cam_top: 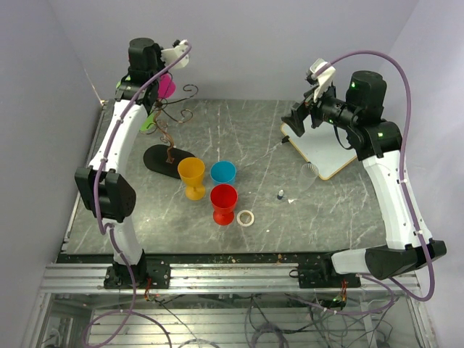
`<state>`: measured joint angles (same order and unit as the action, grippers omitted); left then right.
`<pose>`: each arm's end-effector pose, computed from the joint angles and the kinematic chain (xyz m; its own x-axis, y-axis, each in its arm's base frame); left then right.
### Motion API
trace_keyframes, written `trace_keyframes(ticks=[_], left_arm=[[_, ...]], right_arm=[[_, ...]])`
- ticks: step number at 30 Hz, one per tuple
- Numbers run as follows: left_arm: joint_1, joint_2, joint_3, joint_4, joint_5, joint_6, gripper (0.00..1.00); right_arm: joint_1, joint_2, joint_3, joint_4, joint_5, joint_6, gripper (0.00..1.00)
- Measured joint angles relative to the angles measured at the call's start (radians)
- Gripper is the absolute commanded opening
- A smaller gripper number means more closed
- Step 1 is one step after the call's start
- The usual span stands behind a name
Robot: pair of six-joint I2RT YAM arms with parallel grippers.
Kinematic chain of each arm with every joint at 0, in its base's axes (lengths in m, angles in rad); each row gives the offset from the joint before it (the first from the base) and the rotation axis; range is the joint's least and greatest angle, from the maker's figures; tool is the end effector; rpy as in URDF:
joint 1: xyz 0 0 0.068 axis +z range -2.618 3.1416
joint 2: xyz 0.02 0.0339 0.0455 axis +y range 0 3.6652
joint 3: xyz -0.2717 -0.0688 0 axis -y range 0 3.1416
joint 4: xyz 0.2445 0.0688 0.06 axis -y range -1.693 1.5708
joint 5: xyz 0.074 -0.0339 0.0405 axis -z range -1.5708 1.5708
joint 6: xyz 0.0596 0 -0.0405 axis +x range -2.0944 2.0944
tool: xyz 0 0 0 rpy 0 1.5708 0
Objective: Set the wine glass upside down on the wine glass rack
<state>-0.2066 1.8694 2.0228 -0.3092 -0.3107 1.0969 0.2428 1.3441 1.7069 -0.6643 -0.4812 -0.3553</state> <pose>0.4555 -0.0768 0.4495 -0.1585 0.8988 -0.4086 0.0894 0.4252 0.9007 0.2723 0.0959 0.4835 -0.0469 -0.3293 -0.9431 -0.7023 0.6822 -0.2033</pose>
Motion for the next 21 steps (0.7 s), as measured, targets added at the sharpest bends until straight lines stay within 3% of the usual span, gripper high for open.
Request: trace_keyframes(ticks=[21], left_arm=[[-0.014, -0.172, -0.208, -0.04, 0.082, 0.074, 0.07]], right_arm=[[-0.03, -0.002, -0.014, 0.001, -0.047, 0.011, 1.0]])
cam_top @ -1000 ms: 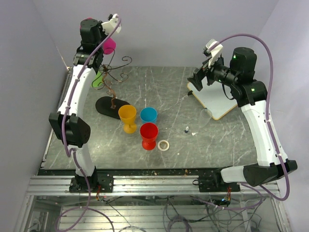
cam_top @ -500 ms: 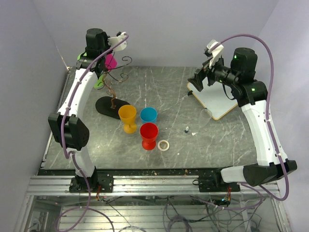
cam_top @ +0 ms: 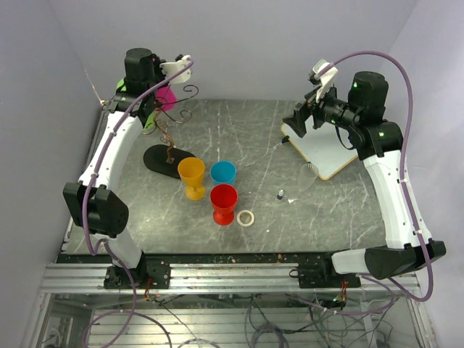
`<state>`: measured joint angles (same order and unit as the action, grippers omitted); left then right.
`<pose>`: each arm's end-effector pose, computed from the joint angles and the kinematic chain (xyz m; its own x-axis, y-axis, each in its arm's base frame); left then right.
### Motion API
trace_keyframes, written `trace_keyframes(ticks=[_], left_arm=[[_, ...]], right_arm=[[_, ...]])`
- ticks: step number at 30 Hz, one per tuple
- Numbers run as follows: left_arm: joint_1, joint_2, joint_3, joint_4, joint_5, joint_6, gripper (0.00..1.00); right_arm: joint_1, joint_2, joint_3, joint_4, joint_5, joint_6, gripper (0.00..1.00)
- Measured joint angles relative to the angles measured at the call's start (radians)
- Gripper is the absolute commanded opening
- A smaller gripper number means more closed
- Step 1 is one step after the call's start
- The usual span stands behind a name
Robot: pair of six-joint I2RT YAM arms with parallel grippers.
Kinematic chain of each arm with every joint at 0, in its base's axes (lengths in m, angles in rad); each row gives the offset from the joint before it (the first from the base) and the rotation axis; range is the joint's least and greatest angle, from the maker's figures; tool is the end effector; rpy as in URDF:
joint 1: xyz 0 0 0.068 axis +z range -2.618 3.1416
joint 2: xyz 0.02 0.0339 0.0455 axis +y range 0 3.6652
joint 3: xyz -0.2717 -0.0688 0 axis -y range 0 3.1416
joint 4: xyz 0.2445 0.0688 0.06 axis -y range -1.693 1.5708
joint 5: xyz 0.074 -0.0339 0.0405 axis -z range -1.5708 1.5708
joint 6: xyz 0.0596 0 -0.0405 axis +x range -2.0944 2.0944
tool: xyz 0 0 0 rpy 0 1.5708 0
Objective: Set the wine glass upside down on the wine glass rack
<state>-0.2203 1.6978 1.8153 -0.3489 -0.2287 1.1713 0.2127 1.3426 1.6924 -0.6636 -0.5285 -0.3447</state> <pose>0.4116 -0.0783 0.4410 -0.0894 0.9395 -0.3307 0.2052 0.3423 0.9169 0.2742 0.0900 0.4796 -0.0640 -0.3124 -0.9478 -0.7148 0.6771 -0.1749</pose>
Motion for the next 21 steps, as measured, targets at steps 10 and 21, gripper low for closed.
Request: trace_keyframes(ticks=[10, 21], left_arm=[[-0.008, -0.007, -0.034, -0.009, 0.051, 0.026, 0.07], [-0.014, -0.026, -0.037, -0.052, 0.124, 0.03, 0.07]], right_arm=[[-0.01, 0.0, -0.007, 0.001, -0.007, 0.005, 1.0], [-0.026, -0.001, -0.016, 0.003, -0.018, 0.008, 1.0]])
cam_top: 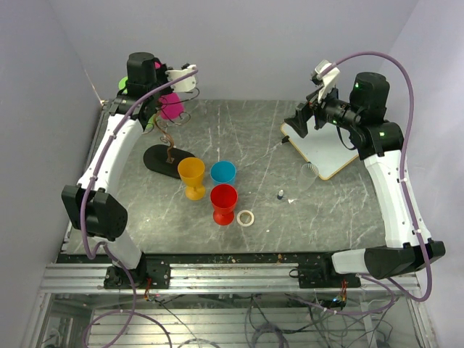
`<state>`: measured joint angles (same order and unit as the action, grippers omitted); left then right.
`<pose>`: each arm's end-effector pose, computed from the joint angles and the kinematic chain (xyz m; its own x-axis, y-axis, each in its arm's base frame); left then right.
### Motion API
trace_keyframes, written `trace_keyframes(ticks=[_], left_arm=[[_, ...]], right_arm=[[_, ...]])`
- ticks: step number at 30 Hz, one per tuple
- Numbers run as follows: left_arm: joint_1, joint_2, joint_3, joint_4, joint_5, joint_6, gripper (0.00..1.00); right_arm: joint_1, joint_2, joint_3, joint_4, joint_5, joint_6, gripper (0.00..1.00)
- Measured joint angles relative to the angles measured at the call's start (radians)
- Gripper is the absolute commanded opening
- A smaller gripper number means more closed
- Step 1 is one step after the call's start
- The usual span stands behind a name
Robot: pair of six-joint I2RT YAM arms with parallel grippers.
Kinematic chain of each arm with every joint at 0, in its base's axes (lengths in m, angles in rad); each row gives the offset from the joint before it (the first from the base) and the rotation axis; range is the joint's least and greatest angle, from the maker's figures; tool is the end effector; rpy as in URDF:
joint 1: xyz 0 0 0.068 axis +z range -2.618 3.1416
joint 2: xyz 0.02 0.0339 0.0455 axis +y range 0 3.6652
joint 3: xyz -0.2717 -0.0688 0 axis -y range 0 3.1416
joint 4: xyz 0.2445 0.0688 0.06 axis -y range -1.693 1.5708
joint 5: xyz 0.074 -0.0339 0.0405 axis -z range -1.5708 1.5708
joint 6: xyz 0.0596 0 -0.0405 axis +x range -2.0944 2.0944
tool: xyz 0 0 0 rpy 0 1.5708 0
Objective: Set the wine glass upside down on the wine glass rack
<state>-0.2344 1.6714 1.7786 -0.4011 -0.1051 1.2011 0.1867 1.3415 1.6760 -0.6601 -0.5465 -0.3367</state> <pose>0.4017 -0.0895 0.4310 0.0225 0.9480 -0.3175 0.3109 0.2952 0.9034 0.2771 0.0839 0.4751 -0.0844 -0.3032 -0.9492 -0.7102 0.6865 -0.1561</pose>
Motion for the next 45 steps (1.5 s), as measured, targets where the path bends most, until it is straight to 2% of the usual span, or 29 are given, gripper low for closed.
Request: trace_keyframes(ticks=[24, 34, 45], left_arm=[[-0.049, 0.0, 0.008, -0.023, 0.079, -0.057, 0.07], [-0.058, 0.081, 0.133, -0.023, 0.013, -0.138, 0.07], [-0.058, 0.119, 0.148, -0.061, -0.08, -0.144, 0.08]], right_arm=[[-0.023, -0.004, -0.002, 0.004, -0.027, 0.008, 1.0], [-0.025, -0.004, -0.002, 0.004, -0.031, 0.011, 1.0], [-0.03, -0.005, -0.002, 0.004, -0.035, 0.013, 1.0]])
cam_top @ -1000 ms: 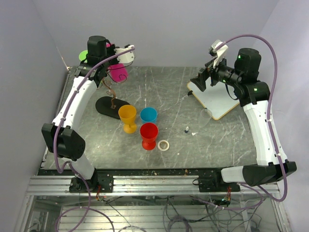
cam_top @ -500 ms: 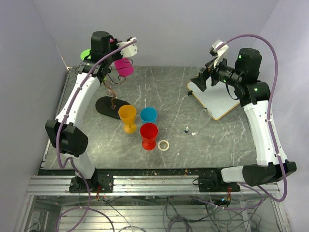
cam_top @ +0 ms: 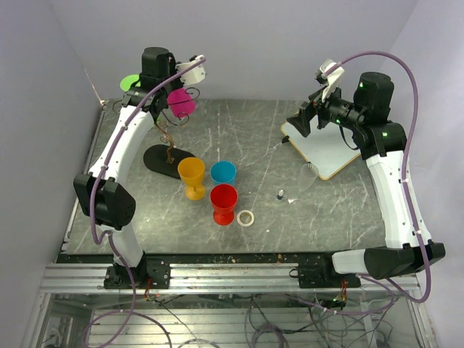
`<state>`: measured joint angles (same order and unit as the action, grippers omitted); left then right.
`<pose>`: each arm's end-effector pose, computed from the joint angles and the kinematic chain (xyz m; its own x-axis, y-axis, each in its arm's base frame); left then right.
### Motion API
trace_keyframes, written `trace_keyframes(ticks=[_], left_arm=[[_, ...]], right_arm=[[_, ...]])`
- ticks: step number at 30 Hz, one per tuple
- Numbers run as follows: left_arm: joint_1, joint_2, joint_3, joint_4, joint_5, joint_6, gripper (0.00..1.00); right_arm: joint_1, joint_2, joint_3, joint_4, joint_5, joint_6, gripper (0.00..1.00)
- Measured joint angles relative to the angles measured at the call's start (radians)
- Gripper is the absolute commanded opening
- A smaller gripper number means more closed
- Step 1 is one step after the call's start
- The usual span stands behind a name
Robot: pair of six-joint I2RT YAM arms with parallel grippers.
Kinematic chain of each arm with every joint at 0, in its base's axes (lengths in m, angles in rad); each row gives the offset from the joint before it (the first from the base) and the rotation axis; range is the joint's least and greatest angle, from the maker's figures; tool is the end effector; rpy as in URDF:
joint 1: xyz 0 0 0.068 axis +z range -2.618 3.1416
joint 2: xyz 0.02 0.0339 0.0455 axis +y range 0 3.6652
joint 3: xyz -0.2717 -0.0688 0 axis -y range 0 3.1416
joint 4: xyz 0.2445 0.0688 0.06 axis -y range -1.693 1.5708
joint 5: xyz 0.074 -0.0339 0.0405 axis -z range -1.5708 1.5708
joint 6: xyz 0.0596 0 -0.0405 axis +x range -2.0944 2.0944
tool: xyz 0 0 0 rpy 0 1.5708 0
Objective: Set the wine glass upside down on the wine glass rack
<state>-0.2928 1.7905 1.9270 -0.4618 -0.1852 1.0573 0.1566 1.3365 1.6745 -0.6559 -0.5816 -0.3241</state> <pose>0.4234 -0.1162 0.4290 -0.0487 0.9089 -0.4142 0.3238 0.4067 0.8543 0.2767 0.0768 0.4768 -0.0870 -0.2831 -0.9551 -0.7105 0.6897 -0.1397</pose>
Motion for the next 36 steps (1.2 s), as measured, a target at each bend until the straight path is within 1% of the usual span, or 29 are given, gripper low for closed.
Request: trace_keyframes(ticks=[10, 12, 18, 23, 31, 36], left_arm=[[0.0, 0.0, 0.0, -0.016, -0.012, -0.005, 0.12], [0.0, 0.0, 0.0, -0.029, -0.011, -0.011, 0.16], [0.0, -0.001, -0.003, -0.054, -0.008, -0.025, 0.21], [0.0, -0.003, -0.004, -0.058, -0.001, -0.038, 0.25], [0.0, -0.019, -0.012, -0.077, 0.023, -0.07, 0.36], [0.0, -0.037, -0.013, -0.102, 0.045, -0.085, 0.38]], right_arm=[[-0.006, 0.0, 0.0, 0.001, -0.01, 0.007, 1.0], [-0.007, 0.0, 0.0, 0.001, -0.011, 0.009, 1.0], [-0.008, 0.0, 0.0, 0.001, -0.012, 0.01, 1.0], [-0.014, -0.001, -0.009, 0.008, -0.013, 0.01, 1.0], [-0.021, -0.003, -0.017, 0.008, -0.014, 0.011, 1.0], [-0.027, -0.012, -0.018, 0.009, -0.015, 0.013, 1.0]])
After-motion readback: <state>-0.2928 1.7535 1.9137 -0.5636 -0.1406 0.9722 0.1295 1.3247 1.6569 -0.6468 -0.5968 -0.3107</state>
